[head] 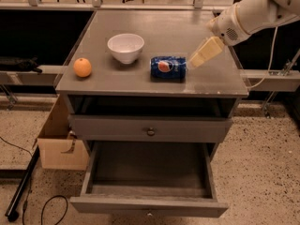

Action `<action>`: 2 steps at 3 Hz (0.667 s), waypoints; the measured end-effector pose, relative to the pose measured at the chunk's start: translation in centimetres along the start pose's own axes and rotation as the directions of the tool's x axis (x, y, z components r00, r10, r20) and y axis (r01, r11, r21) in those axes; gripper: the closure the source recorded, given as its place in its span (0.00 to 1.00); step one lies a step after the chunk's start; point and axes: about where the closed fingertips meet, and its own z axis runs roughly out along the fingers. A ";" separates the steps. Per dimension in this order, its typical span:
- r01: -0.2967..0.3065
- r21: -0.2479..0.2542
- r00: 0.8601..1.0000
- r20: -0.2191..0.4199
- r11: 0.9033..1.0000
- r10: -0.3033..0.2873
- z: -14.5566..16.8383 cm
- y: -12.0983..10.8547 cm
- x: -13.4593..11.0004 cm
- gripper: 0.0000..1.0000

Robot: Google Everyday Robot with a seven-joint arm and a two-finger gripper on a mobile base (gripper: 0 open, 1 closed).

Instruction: Place pepsi can into middle drawer

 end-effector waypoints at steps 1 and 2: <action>0.001 -0.022 1.000 -0.013 1.000 -0.001 2.5 -0.9 -0.3 0.00; -0.009 -0.045 1.000 -0.018 0.999 0.009 4.5 -1.1 -0.1 0.00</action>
Offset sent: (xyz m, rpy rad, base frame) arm 0.0397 0.0284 -0.0447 0.0033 0.0702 0.0216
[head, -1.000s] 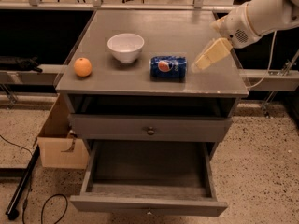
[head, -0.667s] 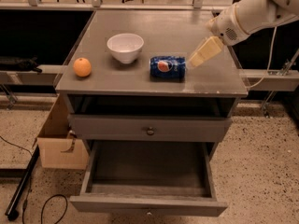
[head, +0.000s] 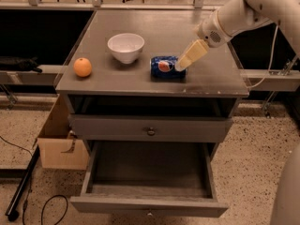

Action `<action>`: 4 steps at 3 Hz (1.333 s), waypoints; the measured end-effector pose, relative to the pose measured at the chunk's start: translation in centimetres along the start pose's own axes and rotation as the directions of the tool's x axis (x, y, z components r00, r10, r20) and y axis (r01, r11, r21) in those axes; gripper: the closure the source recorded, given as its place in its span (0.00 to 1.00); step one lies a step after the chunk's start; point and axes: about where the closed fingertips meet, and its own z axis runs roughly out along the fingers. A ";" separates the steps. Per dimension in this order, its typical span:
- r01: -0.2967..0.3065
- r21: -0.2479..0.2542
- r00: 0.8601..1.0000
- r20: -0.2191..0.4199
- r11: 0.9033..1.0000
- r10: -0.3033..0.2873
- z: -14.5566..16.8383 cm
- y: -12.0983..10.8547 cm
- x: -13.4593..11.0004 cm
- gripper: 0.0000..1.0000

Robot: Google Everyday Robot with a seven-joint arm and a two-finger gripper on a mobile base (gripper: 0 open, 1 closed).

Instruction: Place pepsi can into middle drawer

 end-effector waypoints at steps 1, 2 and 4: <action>-0.016 -0.015 1.000 0.006 1.000 0.016 1.2 0.8 0.6 0.00; -0.043 -0.042 0.999 0.009 0.998 0.044 2.5 2.4 1.8 0.00; -0.058 -0.060 0.998 0.011 0.996 0.059 3.2 2.8 2.2 0.18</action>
Offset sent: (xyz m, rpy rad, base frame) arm -0.0276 0.0094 -0.0428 0.0424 0.0587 -0.0134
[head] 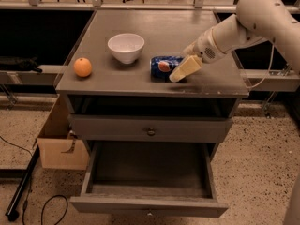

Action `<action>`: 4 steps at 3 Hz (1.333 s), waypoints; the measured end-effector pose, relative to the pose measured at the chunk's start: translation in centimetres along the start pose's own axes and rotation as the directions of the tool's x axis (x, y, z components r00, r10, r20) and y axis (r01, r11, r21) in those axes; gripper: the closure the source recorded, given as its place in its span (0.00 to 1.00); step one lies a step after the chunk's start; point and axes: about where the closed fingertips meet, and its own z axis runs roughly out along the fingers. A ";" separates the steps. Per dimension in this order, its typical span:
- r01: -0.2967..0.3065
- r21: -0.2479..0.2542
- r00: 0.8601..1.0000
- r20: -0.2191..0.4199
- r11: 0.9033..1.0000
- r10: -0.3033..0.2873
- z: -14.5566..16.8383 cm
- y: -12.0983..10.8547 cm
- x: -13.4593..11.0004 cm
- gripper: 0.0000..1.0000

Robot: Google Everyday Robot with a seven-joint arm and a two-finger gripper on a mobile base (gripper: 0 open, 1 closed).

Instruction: Place pepsi can into middle drawer

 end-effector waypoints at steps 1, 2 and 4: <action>0.000 0.000 1.000 0.000 1.000 0.000 0.0 0.0 0.0 0.42; 0.000 0.000 1.000 0.000 1.000 0.000 0.0 0.0 0.0 0.73; -0.003 0.002 1.000 -0.005 1.000 0.003 -0.2 0.0 0.0 1.00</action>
Offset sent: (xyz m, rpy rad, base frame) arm 0.0000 0.0000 0.0000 0.0000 0.0000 0.0000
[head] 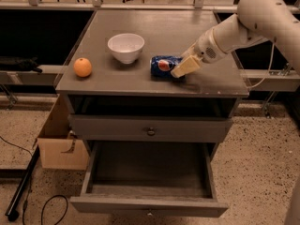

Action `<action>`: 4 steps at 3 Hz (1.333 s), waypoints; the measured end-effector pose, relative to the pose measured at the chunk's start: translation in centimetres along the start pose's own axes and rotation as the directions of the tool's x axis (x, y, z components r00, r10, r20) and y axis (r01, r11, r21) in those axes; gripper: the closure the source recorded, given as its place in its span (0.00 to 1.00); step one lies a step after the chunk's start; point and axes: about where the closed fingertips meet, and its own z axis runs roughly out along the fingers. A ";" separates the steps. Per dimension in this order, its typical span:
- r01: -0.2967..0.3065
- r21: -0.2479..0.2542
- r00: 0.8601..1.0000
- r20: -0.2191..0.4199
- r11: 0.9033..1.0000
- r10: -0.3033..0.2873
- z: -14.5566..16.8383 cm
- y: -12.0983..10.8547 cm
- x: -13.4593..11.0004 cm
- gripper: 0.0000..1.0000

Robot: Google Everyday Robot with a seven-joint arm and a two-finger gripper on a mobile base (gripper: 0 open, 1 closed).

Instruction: Place pepsi can into middle drawer

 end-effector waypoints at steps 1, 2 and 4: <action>-0.008 0.005 1.000 -0.010 1.000 0.008 -0.6 0.0 0.1 1.00; -0.023 0.050 1.000 -0.003 0.998 0.024 -4.3 1.1 0.3 1.00; -0.104 0.103 0.994 0.045 0.989 0.100 -13.0 10.5 6.8 1.00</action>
Offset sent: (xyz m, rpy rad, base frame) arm -0.0629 -0.0598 0.0745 -0.0174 -0.0638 -0.1200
